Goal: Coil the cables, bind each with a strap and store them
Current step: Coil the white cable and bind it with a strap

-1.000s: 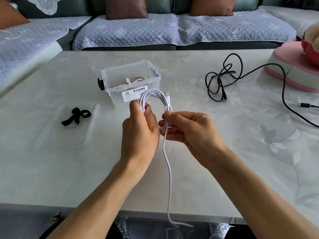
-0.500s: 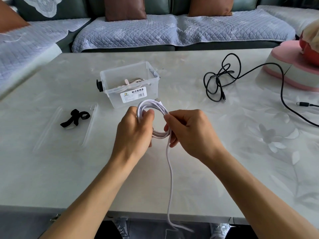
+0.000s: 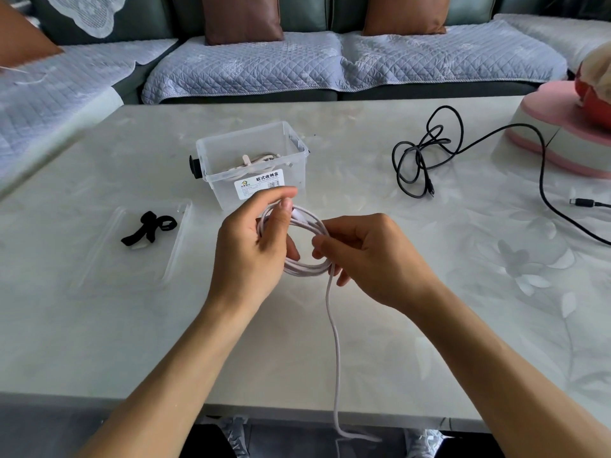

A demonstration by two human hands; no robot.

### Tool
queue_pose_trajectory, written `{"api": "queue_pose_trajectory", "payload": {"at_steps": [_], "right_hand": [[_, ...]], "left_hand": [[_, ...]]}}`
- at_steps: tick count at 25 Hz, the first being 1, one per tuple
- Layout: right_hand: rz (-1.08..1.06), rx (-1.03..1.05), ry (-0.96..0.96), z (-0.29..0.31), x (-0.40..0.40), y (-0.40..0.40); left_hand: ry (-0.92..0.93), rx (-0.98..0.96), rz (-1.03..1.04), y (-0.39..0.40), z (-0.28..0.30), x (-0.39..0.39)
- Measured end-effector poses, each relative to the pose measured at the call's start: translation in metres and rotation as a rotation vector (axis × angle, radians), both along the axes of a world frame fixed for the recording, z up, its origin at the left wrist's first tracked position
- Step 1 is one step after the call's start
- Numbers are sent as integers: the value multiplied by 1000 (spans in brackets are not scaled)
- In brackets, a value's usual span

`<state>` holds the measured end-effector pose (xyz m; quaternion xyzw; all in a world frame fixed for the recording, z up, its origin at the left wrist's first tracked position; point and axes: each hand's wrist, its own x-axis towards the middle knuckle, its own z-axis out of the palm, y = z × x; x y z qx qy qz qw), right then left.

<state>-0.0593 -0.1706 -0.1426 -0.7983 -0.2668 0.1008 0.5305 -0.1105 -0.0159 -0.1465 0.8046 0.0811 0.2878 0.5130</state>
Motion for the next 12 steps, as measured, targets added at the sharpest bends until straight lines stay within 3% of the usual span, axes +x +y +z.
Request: {"api": "queue_pose_trajectory", "payload": {"at_steps": [5,9,12], "right_hand": [[-85,31,23,1,3,-1],[-80,-23,-103,-1,6,-4],[-10,-141,-258,-2,9,-9]], "left_hand": [[-72,62,-2,-4,-3,-2],[-183,367,-11,4,-8,0],[-53,547,-157,11,-10,1]]}}
